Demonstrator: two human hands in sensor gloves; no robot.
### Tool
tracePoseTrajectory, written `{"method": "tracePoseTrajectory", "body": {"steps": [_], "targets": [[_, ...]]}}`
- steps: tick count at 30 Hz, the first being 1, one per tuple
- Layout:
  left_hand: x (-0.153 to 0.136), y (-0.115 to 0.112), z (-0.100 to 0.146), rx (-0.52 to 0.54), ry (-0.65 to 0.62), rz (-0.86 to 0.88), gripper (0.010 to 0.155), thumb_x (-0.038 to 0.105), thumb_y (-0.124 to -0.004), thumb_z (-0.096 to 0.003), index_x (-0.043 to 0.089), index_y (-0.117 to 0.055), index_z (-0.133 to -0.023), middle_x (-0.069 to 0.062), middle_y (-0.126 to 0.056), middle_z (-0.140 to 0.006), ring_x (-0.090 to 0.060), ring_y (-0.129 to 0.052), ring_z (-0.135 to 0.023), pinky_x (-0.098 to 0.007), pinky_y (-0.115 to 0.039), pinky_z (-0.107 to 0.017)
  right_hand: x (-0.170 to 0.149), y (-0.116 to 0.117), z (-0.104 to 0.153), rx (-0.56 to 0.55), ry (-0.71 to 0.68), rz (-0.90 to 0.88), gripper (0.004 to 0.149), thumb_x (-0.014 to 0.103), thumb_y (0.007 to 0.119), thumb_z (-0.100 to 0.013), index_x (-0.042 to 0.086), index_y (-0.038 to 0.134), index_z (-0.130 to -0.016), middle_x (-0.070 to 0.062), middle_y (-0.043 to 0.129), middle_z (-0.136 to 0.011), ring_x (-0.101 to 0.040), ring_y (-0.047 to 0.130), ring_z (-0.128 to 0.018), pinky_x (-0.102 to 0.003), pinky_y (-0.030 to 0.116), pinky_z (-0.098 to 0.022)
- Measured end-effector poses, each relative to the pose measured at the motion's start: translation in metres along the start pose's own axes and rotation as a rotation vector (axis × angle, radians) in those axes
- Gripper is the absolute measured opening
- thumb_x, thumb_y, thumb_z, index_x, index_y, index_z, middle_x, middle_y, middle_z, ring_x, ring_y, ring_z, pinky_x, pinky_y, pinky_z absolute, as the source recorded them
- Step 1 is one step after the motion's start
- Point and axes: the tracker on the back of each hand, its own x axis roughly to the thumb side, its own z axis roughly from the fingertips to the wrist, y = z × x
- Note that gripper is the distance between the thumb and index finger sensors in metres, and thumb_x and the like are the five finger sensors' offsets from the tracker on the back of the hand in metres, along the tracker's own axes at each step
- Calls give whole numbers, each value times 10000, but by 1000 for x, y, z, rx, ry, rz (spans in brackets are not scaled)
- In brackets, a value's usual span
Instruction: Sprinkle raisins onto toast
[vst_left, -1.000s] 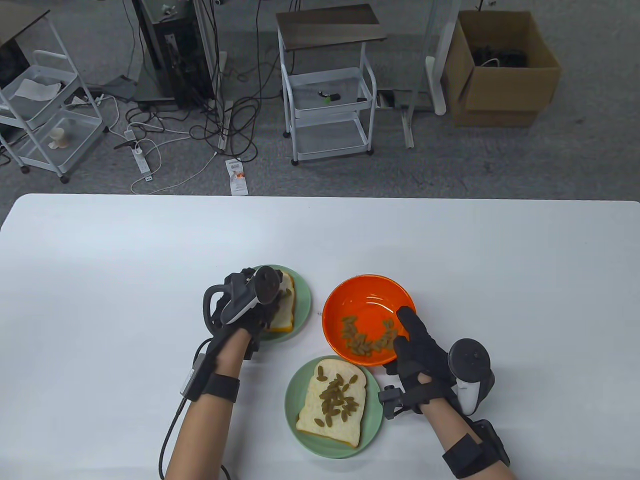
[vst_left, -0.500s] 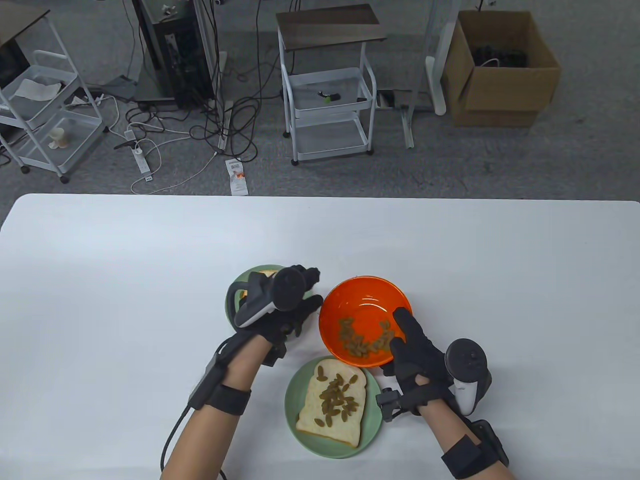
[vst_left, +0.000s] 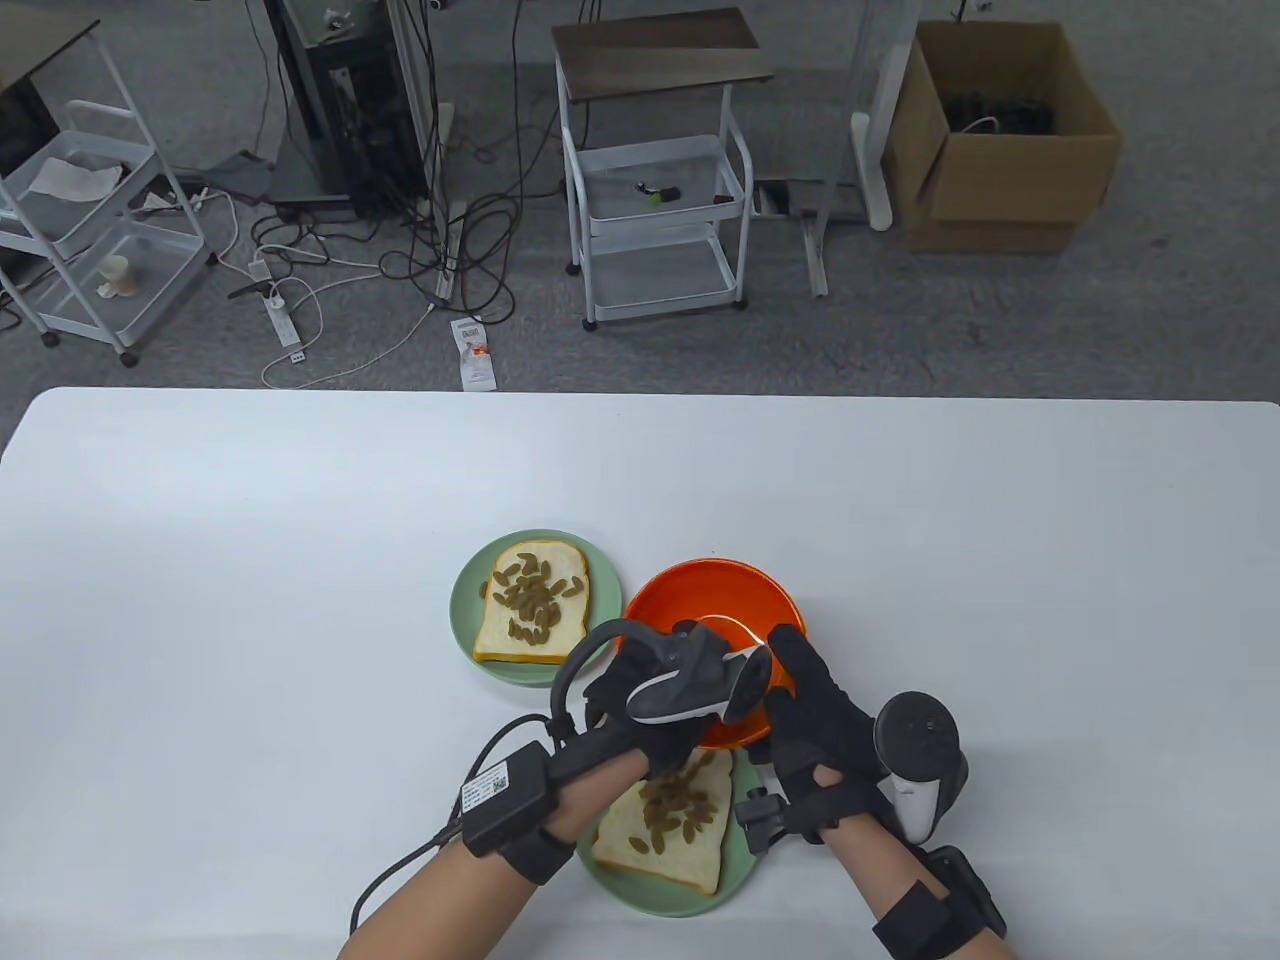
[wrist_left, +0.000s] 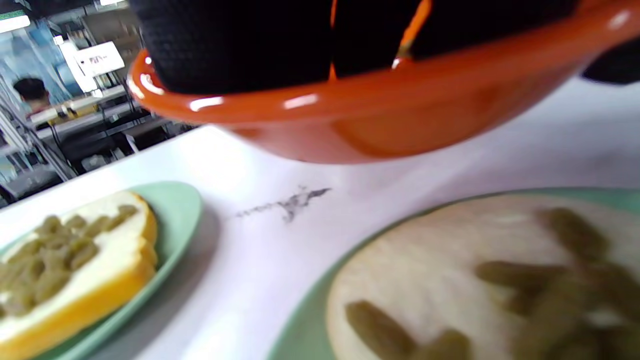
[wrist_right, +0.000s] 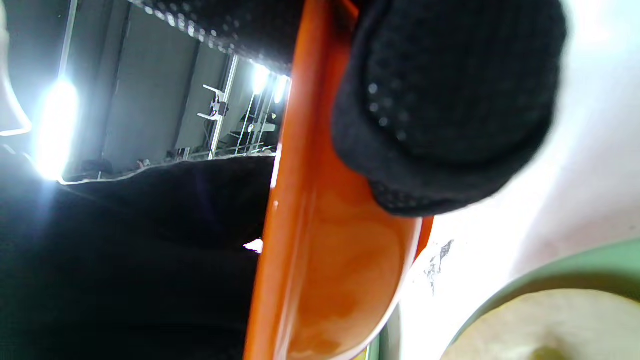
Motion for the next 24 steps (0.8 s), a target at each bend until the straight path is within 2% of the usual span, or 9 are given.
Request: {"method": "tracePoseTrajectory", "body": {"steps": [4, 7, 11, 12, 13, 20, 24], "targets": [[6, -3, -3, 71, -55, -15, 506, 497, -983, -407, 407, -863, -890, 83, -942, -893, -92, -1115, -523, -258, -966, -441, -3, -1, 0, 1, 23, -21, 560, 128, 804, -451, 73, 703, -1000, -416, 673, -931, -417, 1055, -199, -316, 988, -79], [4, -3, -5, 112, -71, -9, 484, 506, -1014, -375, 400, -906, -835, 88, -990, -814, -94, -1131, -444, -245, -986, -394, -2, 0, 0, 3, 25, -19, 559, 130, 805, -452, 76, 707, -999, -414, 675, -931, -415, 1055, -200, -315, 987, -79], [-7, -3, -8, 143, -77, 69, 471, 514, -1051, -336, 395, -950, -780, 88, -1023, -735, -92, -1145, -378, -238, -1002, -348, 0, 2, 1, 12, 10, -6, 560, 130, 803, -457, 76, 697, -1005, -413, 666, -938, -415, 1056, -212, -316, 988, -90], [-11, -3, -7, 187, -68, 107, 408, 489, -1051, -339, 384, -975, -726, 84, -1044, -653, -93, -1150, -359, -234, -1005, -332, 1, 2, 1, 10, 0, 13, 562, 132, 802, -459, 72, 693, -1007, -414, 667, -937, -410, 1057, -212, -313, 988, -92], [-15, -4, -8, 229, -67, 136, 409, 490, -1053, -334, 378, -979, -721, 84, -1046, -637, -87, -1149, -345, -227, -1008, -316, 2, 1, 0, 1, -14, 22, 563, 135, 801, -460, 73, 688, -1008, -411, 665, -940, -402, 1062, -218, -307, 992, -97], [-35, 2, -6, 253, -48, 265, 403, 479, -1066, -326, 385, -983, -709, 90, -1051, -635, -80, -1158, -356, -219, -1017, -324, 2, -1, -1, 4, 5, 13, 569, 136, 801, -462, 67, 677, -1013, -413, 663, -941, -395, 1065, -233, -307, 991, -107], [-63, 8, -3, 291, -12, 401, 405, 480, -1066, -327, 382, -982, -710, 89, -1051, -633, -80, -1158, -355, -219, -1017, -322, 1, -2, -1, -2, 13, 16, 572, 137, 802, -463, 64, 674, -1015, -413, 661, -942, -394, 1064, -234, -308, 990, -110]]}}
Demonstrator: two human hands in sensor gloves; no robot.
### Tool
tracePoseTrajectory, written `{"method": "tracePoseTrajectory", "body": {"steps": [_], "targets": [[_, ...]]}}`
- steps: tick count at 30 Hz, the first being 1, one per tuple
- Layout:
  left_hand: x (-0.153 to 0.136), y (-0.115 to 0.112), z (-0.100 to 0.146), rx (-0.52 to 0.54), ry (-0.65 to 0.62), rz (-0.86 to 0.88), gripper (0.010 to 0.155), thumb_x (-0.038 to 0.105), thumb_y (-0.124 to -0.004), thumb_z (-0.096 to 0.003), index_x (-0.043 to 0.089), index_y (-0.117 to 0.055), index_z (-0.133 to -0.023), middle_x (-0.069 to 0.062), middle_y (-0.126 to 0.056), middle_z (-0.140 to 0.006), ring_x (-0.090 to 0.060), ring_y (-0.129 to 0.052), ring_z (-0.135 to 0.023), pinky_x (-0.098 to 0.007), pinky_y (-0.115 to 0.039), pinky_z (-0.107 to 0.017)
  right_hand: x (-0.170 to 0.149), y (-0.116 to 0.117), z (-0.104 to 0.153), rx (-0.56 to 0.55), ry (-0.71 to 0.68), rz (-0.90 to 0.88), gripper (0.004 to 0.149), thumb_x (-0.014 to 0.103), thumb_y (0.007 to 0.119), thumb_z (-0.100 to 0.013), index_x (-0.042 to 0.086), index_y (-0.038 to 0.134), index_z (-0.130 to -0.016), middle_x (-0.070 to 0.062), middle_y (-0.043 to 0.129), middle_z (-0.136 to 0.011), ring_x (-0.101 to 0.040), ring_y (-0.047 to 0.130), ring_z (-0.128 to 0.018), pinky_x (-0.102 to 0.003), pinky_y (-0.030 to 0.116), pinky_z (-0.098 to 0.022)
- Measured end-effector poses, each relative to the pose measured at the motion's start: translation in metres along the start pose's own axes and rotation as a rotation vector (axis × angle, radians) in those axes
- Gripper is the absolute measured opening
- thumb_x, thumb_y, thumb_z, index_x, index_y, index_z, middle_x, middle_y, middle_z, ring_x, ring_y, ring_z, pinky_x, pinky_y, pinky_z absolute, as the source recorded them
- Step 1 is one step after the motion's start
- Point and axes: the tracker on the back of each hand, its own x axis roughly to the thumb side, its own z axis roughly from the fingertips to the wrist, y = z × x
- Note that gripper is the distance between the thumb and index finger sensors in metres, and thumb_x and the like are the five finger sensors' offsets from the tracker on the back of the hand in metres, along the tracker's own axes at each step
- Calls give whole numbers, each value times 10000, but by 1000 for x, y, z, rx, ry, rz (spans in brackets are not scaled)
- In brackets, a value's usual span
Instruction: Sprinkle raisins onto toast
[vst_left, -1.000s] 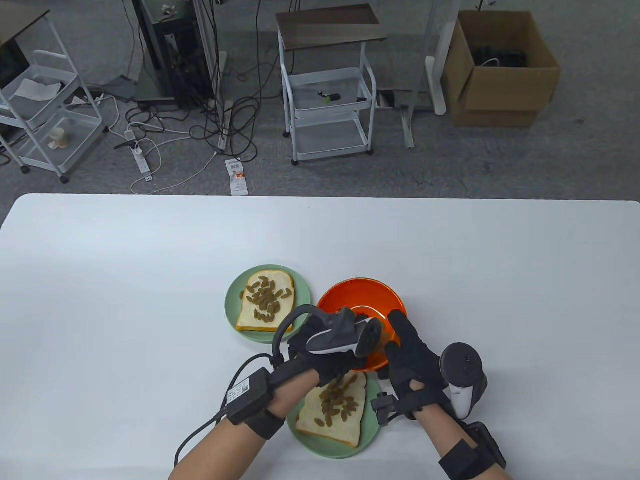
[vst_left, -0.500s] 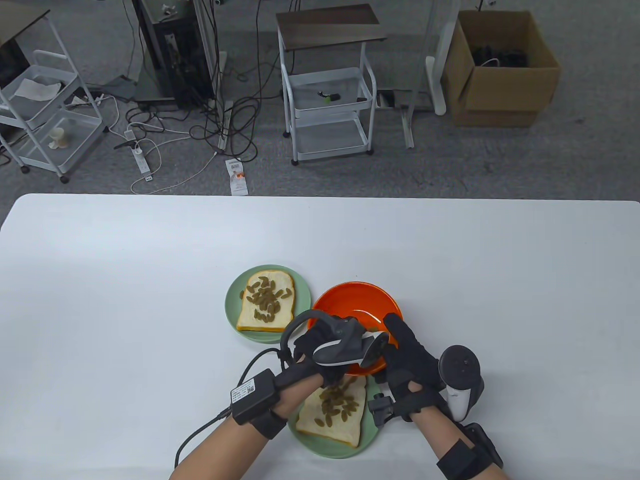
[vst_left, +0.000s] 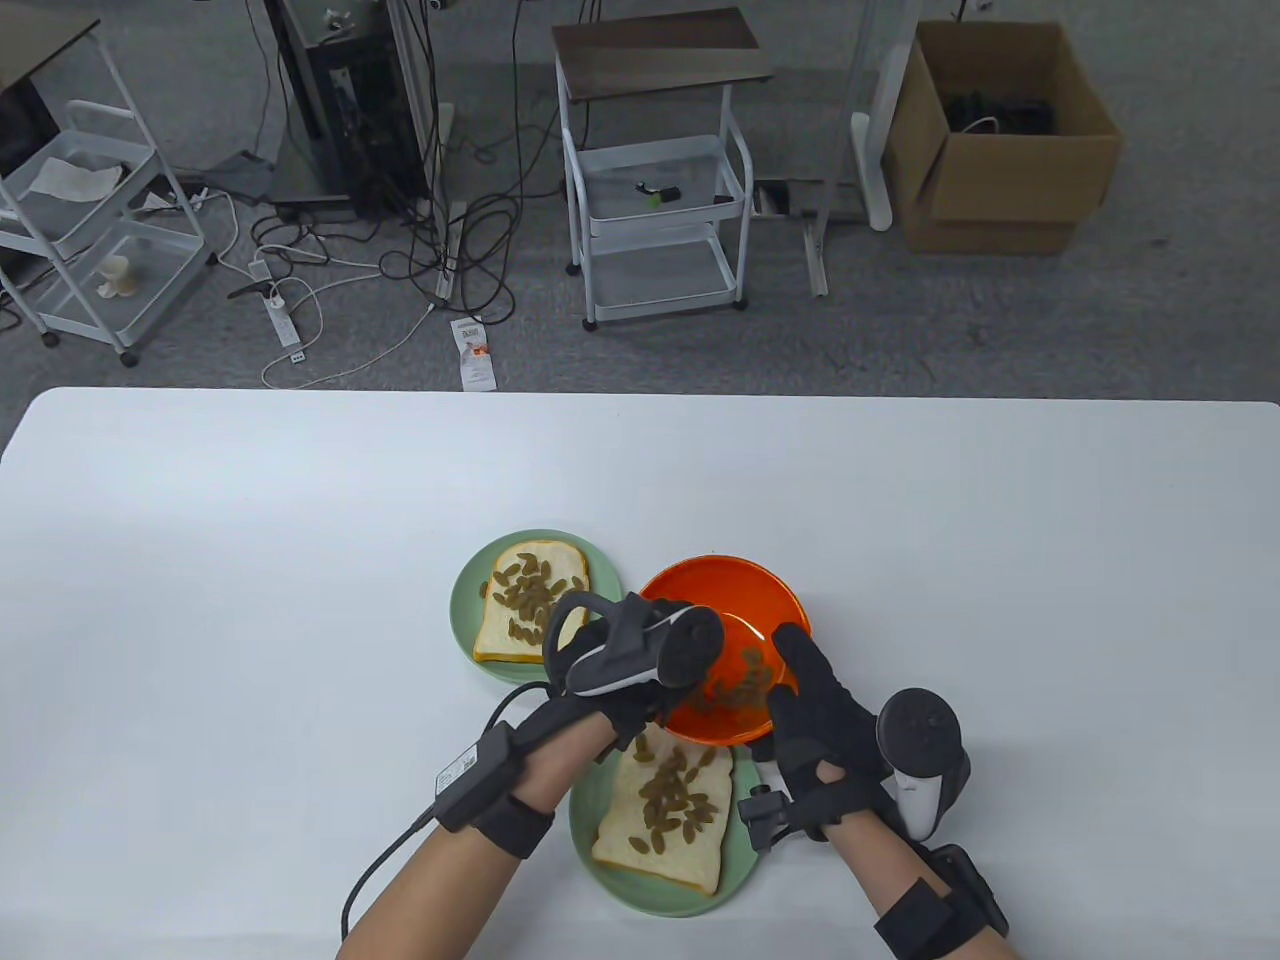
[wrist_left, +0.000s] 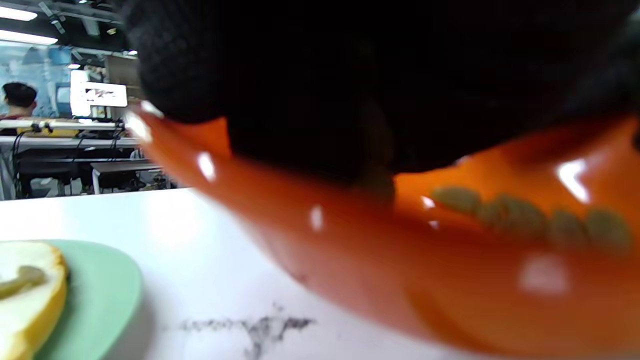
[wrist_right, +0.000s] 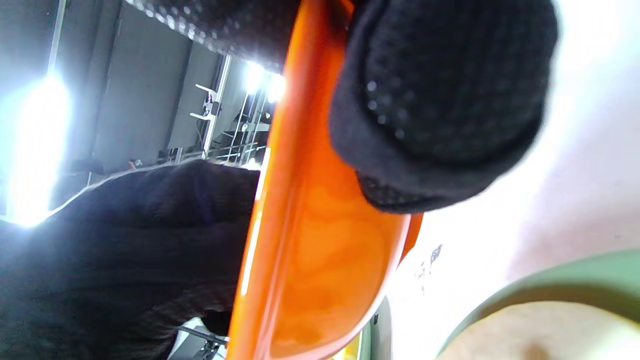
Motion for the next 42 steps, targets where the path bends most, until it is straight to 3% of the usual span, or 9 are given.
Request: {"method": "tracePoseTrajectory", "body": {"steps": [6, 11, 16, 19, 24, 27, 34, 39, 42], "targets": [[-73, 10, 2, 60, 157, 262, 407, 479, -1059, -339, 382, -971, -724, 89, -1043, -646, -82, -1153, -366, -221, -1012, -329, -4, -5, -4, -23, 19, 7, 571, 140, 804, -462, 69, 678, -1015, -413, 659, -943, -399, 1061, -237, -313, 988, -112], [-139, -12, 10, 121, 408, 197, 405, 468, -1052, -352, 379, -965, -737, 85, -1038, -663, -89, -1152, -387, -228, -1010, -345, -7, -10, -8, -43, 31, 11, 573, 140, 804, -463, 68, 675, -1017, -415, 656, -944, -400, 1060, -241, -314, 988, -114], [-175, -38, 14, 87, 506, 287, 406, 417, -1026, -382, 380, -944, -778, 83, -1022, -720, -101, -1151, -472, -248, -1003, -409, -7, -12, -10, -51, 34, 10, 571, 142, 805, -463, 70, 678, -1016, -414, 658, -944, -399, 1060, -240, -314, 987, -115], [-179, -40, 16, 61, 496, 285, 387, 429, -1014, -387, 396, -964, -769, 111, -1055, -710, -121, -1140, -507, -304, -974, -416, -7, -13, -10, -49, 34, 8, 572, 144, 807, -463, 74, 679, -1017, -413, 656, -945, -401, 1060, -241, -316, 986, -116], [-168, -29, 18, 67, 489, 141, 470, 648, -887, -387, 381, -978, -763, 114, -1082, -688, -157, -1114, -600, -352, -945, -466, -8, -13, -10, -45, 33, 9, 572, 145, 807, -463, 78, 682, -1017, -411, 656, -947, -403, 1058, -243, -318, 985, -118], [-158, -26, 16, -50, 499, 144, 587, 734, -800, -400, 371, -943, -838, 83, -1037, -802, -221, -1065, -720, -410, -911, -538, -7, -16, -11, -49, 41, -7, 571, 146, 808, -463, 79, 684, -1017, -411, 657, -947, -404, 1057, -244, -319, 984, -118], [-125, -4, 19, -212, 470, 142, 826, 823, -710, -410, 380, -659, -1105, -56, -690, -1163, -337, -809, -1025, -526, -797, -692, -8, -31, -17, -94, 62, -46, 571, 149, 810, -464, 83, 686, -1017, -409, 655, -949, -406, 1054, -245, -322, 981, -120], [-113, -11, 40, -292, 397, 233, 983, 850, -720, -378, 392, -370, -1174, -84, -323, -1256, -382, -463, -1167, -586, -555, -809, -16, -46, -27, -100, 124, -68, 591, 139, 812, -459, 70, 664, -1027, -423, 626, -961, -426, 1048, -266, -341, 977, -139], [-110, -16, 62, -201, 352, 245, 1026, 866, -705, -371, 426, -234, -1169, -49, -189, -1262, -410, -302, -1185, -708, -436, -781, -24, -55, -31, -117, 164, -77, 609, 132, 815, -454, 66, 649, -1036, -427, 609, -972, -439, 1044, -289, -354, 976, -157]]}}
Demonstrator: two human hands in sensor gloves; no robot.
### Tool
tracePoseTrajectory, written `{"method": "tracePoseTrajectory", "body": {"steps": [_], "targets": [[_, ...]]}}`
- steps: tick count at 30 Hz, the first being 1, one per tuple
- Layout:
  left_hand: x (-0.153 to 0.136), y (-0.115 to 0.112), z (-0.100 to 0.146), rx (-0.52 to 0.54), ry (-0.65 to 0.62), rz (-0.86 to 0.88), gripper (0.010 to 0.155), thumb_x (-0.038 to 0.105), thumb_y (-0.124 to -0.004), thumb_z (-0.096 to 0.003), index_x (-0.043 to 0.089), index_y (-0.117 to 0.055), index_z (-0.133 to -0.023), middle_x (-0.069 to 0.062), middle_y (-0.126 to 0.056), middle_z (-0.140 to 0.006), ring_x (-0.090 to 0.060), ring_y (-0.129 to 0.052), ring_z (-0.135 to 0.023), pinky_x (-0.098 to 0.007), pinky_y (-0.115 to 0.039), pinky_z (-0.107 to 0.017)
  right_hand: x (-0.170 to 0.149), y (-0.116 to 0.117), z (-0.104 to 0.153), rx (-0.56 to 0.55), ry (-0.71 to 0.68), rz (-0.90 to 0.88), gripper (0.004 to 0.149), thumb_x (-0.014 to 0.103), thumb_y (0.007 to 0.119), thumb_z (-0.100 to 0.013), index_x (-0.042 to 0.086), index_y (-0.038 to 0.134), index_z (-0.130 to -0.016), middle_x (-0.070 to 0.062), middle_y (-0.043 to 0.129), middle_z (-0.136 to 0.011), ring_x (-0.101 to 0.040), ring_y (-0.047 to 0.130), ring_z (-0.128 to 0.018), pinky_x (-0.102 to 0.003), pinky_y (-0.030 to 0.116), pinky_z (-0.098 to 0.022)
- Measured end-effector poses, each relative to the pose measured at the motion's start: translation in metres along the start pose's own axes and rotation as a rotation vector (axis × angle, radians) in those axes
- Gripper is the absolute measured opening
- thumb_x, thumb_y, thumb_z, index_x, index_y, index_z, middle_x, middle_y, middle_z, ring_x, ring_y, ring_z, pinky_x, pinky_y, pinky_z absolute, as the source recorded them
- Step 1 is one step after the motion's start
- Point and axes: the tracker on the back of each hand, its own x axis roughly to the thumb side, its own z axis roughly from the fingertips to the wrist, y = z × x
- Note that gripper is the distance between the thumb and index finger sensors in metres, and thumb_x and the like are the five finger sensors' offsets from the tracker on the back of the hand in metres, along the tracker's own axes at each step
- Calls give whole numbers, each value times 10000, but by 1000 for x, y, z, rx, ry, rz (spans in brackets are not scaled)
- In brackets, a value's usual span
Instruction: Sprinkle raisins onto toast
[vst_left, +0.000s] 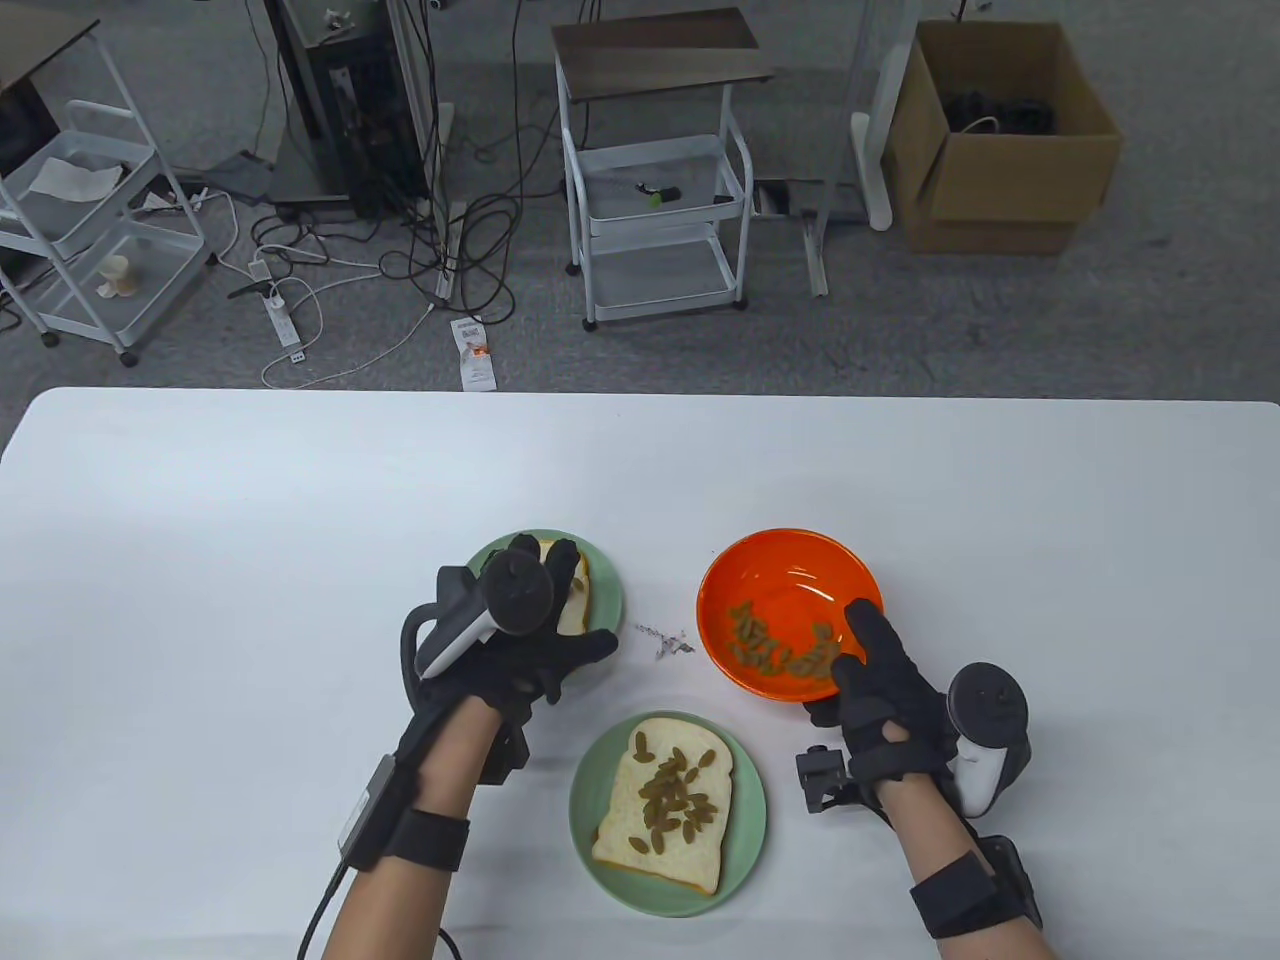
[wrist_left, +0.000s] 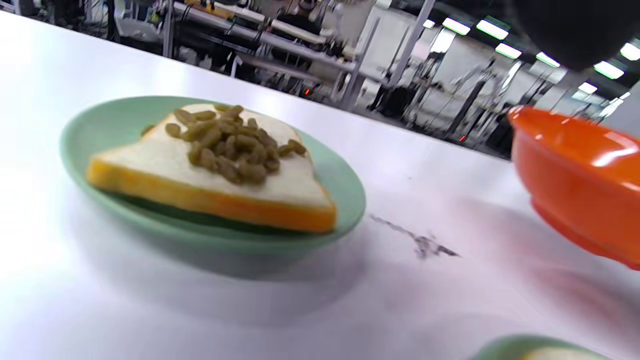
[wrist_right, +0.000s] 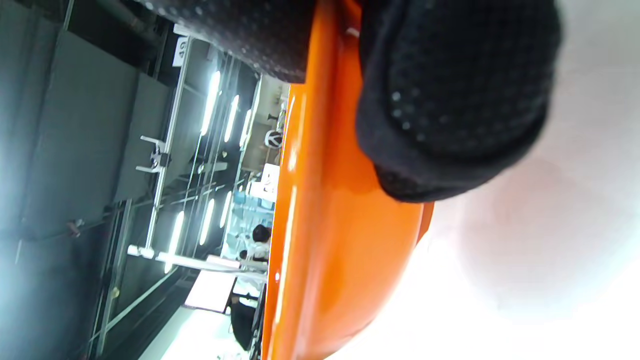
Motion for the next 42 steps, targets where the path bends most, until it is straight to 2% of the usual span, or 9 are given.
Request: {"method": "tracePoseTrajectory", "body": {"steps": [4, 11, 20, 26, 28, 30, 33, 38, 42], "targets": [[-4, -16, 26, 125, -42, -68, 1030, 881, -667, -353, 437, -204, -1158, -31, -170, -1262, -423, -266, -1186, -768, -391, -761, -8, -10, -8, 3, 62, -7, 627, 132, 814, -456, 68, 624, -1050, -435, 576, -986, -452, 1038, -318, -366, 974, -186], [1, -32, 39, 55, -18, -73, 1007, 890, -603, -364, 438, -182, -1160, -38, -138, -1258, -417, -241, -1187, -759, -373, -775, -22, -27, -18, -32, 111, 19, 636, 127, 819, -455, 69, 615, -1055, -439, 570, -991, -452, 1040, -333, -364, 978, -199], [17, -41, 45, 50, -52, -175, 994, 875, -605, -363, 434, -199, -1156, -33, -157, -1257, -397, -261, -1192, -731, -385, -799, -31, -31, -25, -40, 171, 27, 644, 156, 816, -475, 70, 591, -1072, -440, 558, -1006, -473, 1021, -414, -390, 958, -265], [8, -39, 47, 122, -50, -248, 978, 865, -618, -354, 449, -235, -1152, -12, -196, -1262, -371, -292, -1201, -713, -395, -816, -22, -31, -22, -68, 76, 193, 707, 314, 826, -507, 71, 521, -1096, -436, 414, -1047, -597, 889, -581, -534, 837, -413], [3, -38, 46, 110, -39, -267, 978, 866, -616, -354, 447, -238, -1152, -15, -204, -1260, -371, -301, -1199, -712, -402, -814, -10, -32, -16, -118, 15, 284, 717, 346, 823, -515, 75, 512, -1102, -418, 334, -1068, -676, 719, -711, -651, 703, -486], [0, -37, 47, 122, -37, -263, 978, 865, -614, -354, 443, -242, -1153, -19, -209, -1260, -374, -305, -1197, -713, -405, -812, 0, -32, -10, -176, -62, 408, 724, 377, 815, -517, 80, 511, -1103, -405, 320, -1077, -683, 597, -798, -689, 610, -534], [-2, -36, 51, 132, -39, -248, 976, 867, -607, -355, 439, -243, -1154, -22, -220, -1260, -373, -317, -1197, -710, -414, -811, 19, -25, 2, -232, -271, 599, 717, 423, 802, -521, 92, 536, -1099, -382, 343, -1090, -682, 468, -872, -721, 503, -571], [-1, -40, 51, 125, -61, -217, 982, 876, -580, -350, 442, -210, -1149, -22, -206, -1259, -378, -321, -1194, -707, -421, -810, 38, 10, 20, -38, -542, 591, 745, 496, 800, -517, 136, 535, -1113, -343, 404, -1120, -650, 432, -942, -738, 444, -601], [3, -43, 52, 105, -78, -220, 996, 892, -544, -342, 442, -164, -1145, -25, -163, -1256, -385, -299, -1194, -713, -414, -806, 43, 43, 34, 240, -689, 650, 822, 591, 788, -505, 216, 435, -1145, -304, 333, -1161, -633, 352, -992, -765, 358, -608]]}}
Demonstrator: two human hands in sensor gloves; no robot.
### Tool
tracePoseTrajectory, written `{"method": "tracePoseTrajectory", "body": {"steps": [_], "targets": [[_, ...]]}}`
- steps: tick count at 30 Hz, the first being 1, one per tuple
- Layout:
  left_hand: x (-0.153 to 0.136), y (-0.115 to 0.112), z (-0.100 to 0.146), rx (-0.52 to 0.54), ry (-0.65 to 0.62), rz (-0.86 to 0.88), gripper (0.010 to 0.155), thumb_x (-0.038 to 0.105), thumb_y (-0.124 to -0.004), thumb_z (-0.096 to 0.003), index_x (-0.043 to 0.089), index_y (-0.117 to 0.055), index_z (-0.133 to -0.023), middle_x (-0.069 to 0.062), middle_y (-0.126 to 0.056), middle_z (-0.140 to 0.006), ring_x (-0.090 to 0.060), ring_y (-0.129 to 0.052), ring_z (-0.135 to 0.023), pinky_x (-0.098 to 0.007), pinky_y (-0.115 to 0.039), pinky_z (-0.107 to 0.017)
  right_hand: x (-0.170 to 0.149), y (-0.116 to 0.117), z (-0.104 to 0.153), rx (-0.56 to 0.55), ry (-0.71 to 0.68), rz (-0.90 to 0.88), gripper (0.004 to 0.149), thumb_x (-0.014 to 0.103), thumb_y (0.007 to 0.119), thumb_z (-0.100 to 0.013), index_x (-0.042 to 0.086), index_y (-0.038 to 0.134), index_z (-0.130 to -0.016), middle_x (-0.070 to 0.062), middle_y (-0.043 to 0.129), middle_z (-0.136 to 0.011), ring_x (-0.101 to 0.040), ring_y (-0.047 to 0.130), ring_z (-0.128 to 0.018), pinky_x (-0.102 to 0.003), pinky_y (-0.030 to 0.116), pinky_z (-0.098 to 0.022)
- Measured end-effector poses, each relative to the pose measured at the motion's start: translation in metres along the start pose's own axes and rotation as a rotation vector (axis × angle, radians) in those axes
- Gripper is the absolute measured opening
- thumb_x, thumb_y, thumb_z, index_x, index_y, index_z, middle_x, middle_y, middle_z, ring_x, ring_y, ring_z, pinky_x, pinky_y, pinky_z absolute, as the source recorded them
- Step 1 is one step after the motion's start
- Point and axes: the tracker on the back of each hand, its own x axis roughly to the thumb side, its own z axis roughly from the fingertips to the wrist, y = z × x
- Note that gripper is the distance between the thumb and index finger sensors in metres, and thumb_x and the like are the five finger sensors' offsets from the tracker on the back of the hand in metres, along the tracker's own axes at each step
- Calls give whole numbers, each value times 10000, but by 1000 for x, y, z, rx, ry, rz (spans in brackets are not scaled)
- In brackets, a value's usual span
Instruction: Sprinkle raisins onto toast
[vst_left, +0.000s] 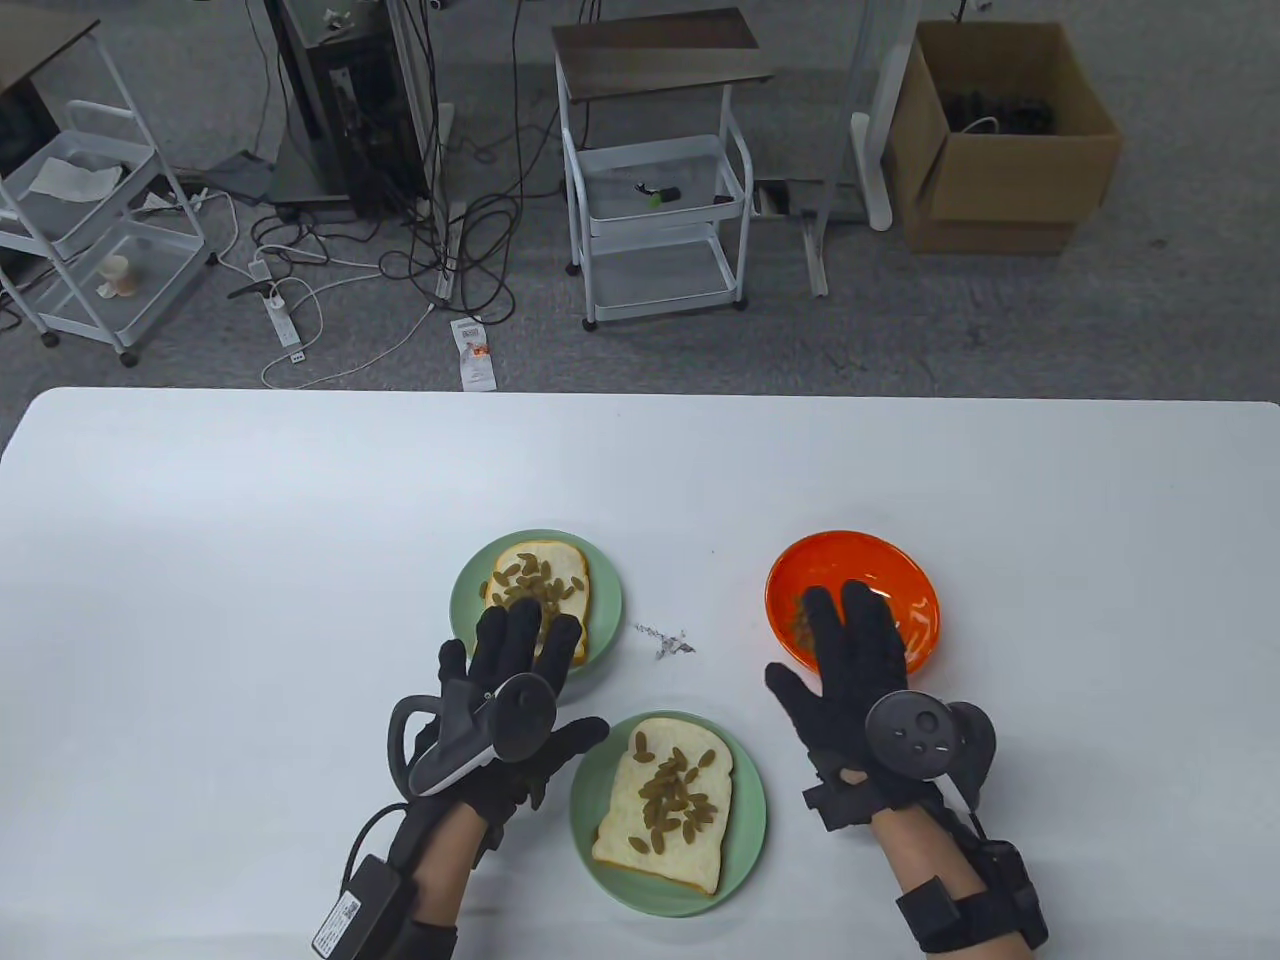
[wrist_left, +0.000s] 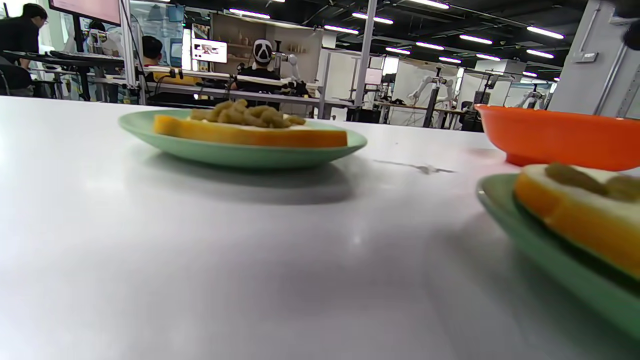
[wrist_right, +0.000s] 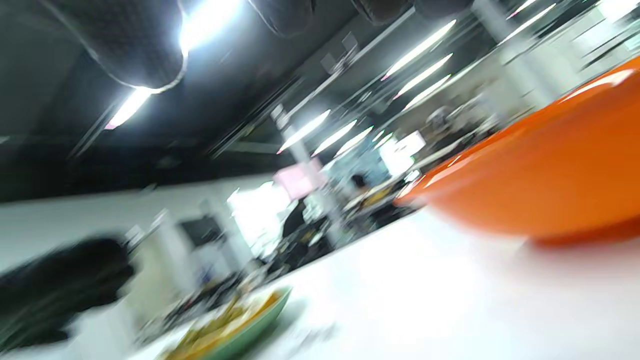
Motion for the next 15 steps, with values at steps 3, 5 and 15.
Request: {"method": "tracePoseTrajectory", "body": {"steps": [3, 5, 15], "targets": [[2, -1, 1, -6, -14, 22, 1003, 899, -522, -339, 442, -119, -1136, -30, -136, -1253, -392, -290, -1193, -715, -412, -803, 10, 11, 1, 93, -54, 6, 872, 640, 776, -493, 271, 337, -1150, -272, 276, -1182, -633, 306, -1008, -777, 315, -611], [3, -1, 1, -13, -16, 26, 1004, 898, -521, -340, 440, -113, -1134, -32, -132, -1252, -394, -287, -1192, -715, -411, -803, 13, 15, 1, 117, -77, 3, 885, 651, 777, -487, 281, 319, -1149, -263, 265, -1186, -636, 301, -1008, -779, 301, -610], [1, -3, 0, -36, -3, 24, 1000, 889, -534, -347, 435, -114, -1133, -32, -137, -1250, -391, -301, -1191, -711, -427, -802, 3, 15, 2, 117, -61, -54, 882, 631, 773, -495, 245, 324, -1148, -278, 277, -1178, -632, 313, -1005, -772, 292, -607]]}}
